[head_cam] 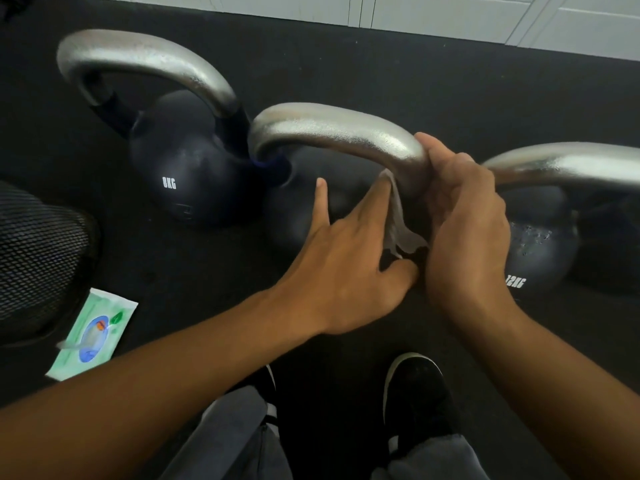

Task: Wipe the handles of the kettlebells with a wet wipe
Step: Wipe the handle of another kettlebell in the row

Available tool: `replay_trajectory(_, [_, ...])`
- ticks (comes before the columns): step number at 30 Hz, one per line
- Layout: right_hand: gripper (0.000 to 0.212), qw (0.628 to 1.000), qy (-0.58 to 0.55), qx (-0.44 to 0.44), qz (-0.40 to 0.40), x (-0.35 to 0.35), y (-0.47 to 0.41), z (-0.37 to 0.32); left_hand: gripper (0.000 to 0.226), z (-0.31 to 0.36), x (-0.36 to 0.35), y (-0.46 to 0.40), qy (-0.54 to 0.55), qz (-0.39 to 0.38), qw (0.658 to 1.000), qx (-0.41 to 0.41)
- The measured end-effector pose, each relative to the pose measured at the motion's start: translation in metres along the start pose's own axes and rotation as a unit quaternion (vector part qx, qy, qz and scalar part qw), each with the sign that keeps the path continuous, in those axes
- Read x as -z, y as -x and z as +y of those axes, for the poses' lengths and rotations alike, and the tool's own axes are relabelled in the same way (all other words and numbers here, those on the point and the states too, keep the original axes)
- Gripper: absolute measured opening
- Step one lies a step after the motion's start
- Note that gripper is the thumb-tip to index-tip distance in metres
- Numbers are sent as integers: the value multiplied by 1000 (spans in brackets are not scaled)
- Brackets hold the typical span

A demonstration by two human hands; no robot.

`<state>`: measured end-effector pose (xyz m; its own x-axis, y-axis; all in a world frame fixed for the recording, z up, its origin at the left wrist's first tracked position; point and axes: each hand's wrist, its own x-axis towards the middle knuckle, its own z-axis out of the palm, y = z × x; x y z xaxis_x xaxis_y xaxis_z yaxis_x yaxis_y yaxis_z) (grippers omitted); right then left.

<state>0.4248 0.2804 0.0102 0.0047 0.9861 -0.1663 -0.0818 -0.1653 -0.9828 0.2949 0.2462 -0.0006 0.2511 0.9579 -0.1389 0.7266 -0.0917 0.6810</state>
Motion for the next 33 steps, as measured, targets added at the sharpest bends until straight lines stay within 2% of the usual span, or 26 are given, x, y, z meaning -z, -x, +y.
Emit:
replay_trajectory(2, [42, 1000, 16, 2, 2, -2, 1, -2, 90, 0, 2, -3, -9, 1, 1000, 6])
replay_trajectory(6, [43, 1000, 21, 9, 17, -5, 1, -2, 69, 1, 15, -19, -20, -16, 999, 24])
replay_trajectory(9, [47, 1000, 12, -1, 13, -5, -2, 0, 63, 2, 18, -25, -8, -25, 999, 30])
replay_trajectory(14, [42, 1000, 5, -7, 13, -3, 2, -2, 75, 4, 8, -7, 41, -12, 999, 17])
replay_trajectory(18, [40, 1000, 14, -9, 22, -4, 5, -5, 92, 1, 6, 0, 30, -24, 999, 2])
replay_trajectory(26, [41, 999, 20, -4, 30, -6, 5, -4, 73, 1, 24, -26, -22, -44, 999, 15])
replay_trajectory(33, [43, 999, 25, -12, 23, -2, 6, -2, 84, 2, 14, -6, 9, -26, 1000, 2])
